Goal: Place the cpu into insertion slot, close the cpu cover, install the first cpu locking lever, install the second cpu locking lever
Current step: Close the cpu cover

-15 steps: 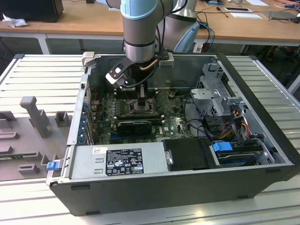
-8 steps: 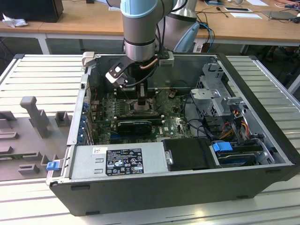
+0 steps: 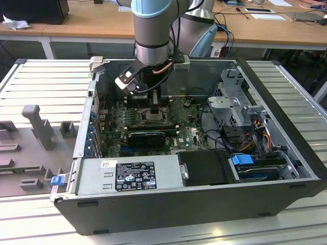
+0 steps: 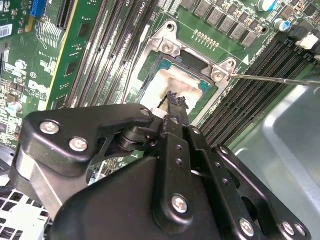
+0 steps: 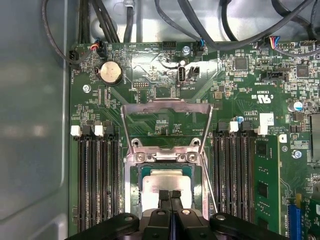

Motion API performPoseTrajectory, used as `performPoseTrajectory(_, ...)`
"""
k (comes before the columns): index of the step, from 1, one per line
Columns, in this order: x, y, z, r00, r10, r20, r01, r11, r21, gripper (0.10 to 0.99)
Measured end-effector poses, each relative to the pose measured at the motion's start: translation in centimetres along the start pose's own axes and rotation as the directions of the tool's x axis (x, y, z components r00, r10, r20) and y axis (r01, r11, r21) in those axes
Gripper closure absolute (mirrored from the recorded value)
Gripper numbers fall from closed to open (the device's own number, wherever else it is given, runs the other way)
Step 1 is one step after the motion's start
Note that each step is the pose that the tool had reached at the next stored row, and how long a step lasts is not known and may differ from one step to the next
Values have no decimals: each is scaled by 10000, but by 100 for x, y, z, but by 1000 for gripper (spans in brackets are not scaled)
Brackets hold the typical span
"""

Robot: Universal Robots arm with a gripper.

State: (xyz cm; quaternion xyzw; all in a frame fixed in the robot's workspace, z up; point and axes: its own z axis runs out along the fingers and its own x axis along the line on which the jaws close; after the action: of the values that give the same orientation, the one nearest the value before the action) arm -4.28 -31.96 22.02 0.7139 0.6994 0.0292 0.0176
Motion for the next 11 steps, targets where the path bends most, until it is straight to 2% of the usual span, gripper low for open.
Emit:
performPoseTrajectory(2,0,28,2,10000,1,-1,-1,10000,4,980)
performPoseTrajectory(5,-1,34,2,10000,2,-1,-2,10000,8,980)
performPoseTrajectory(11,4,40,-71,10000,0,-1,0,10000,8,980)
